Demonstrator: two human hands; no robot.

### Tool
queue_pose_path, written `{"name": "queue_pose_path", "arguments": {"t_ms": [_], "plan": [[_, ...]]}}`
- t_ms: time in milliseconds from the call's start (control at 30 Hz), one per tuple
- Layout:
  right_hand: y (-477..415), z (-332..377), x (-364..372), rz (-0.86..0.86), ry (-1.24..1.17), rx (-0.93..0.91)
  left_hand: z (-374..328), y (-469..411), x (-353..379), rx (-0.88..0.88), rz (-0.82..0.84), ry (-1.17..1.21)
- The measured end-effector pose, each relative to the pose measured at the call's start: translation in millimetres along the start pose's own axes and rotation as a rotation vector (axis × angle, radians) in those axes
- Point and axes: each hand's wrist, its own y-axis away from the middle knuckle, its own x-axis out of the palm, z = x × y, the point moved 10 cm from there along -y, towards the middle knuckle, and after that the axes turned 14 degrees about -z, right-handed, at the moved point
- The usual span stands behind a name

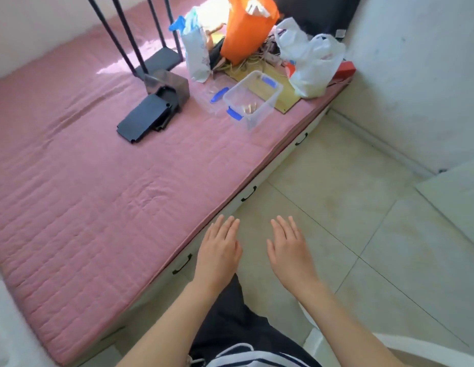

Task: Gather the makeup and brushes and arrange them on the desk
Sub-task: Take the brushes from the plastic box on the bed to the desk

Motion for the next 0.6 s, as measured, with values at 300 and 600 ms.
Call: {"name": "queue_pose_path", "arguments": {"t_ms": [300,600], "plan": [[-52.0,-108.3,-30.3,-0.032,-0.054,0.341,-56.9,-103.5,50.5,0.196,0.074,0.031],[-166.5,-196.8,-53.5,-0.076,-0.064,0.499,-111.7,-264.7,95.6,0.359,0.078,0.082]]}}
